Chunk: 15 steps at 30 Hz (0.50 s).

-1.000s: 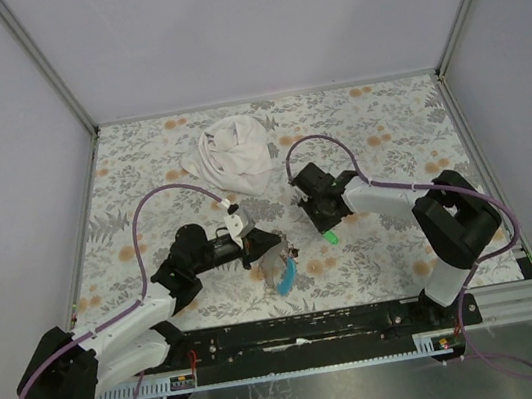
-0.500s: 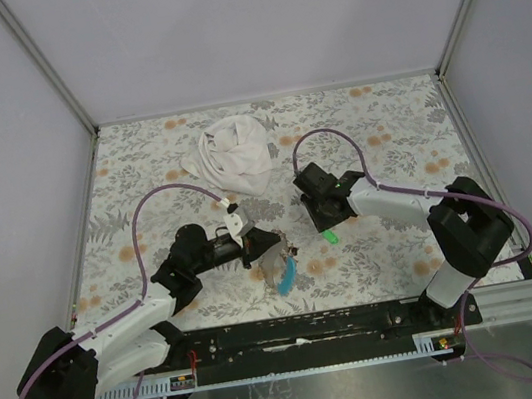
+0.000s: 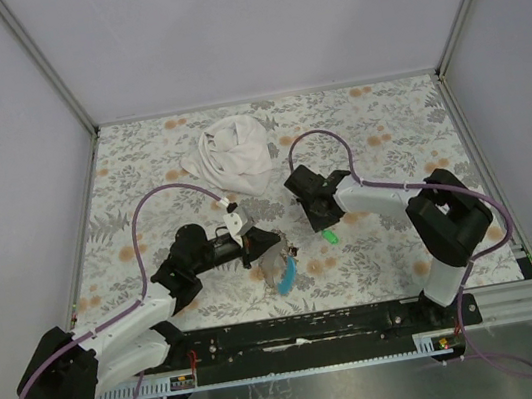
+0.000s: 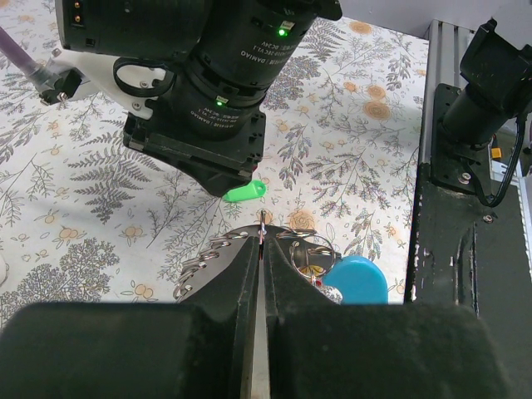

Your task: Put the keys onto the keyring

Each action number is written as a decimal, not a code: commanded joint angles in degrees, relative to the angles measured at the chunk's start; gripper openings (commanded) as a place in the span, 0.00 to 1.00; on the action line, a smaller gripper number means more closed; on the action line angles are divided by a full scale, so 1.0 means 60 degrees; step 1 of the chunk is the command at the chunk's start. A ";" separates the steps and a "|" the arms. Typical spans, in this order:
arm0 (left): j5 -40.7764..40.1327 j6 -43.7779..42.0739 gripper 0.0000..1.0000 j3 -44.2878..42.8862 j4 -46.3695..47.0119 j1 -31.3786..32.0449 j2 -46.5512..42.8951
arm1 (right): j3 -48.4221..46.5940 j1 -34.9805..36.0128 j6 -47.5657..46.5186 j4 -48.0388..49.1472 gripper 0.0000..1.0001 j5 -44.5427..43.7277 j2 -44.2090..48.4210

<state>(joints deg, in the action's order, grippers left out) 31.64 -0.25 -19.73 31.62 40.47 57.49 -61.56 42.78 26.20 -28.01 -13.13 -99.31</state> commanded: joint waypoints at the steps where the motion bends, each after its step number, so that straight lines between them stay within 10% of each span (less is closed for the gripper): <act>1: -0.0062 0.0057 0.00 0.0066 0.0033 0.0030 -0.0055 | -0.0452 0.0120 0.0199 -0.0298 0.26 -0.0611 -0.0065; 15: 0.0012 0.0042 0.00 -0.0014 -0.0036 0.0031 0.0060 | -0.0507 0.0119 0.0146 -0.0325 0.20 -0.0450 -0.0294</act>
<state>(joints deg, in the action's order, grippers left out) 31.66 -0.21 -19.73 31.59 40.47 57.52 -62.28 42.83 26.37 -28.91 -14.41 -100.86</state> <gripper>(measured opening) 0.009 0.207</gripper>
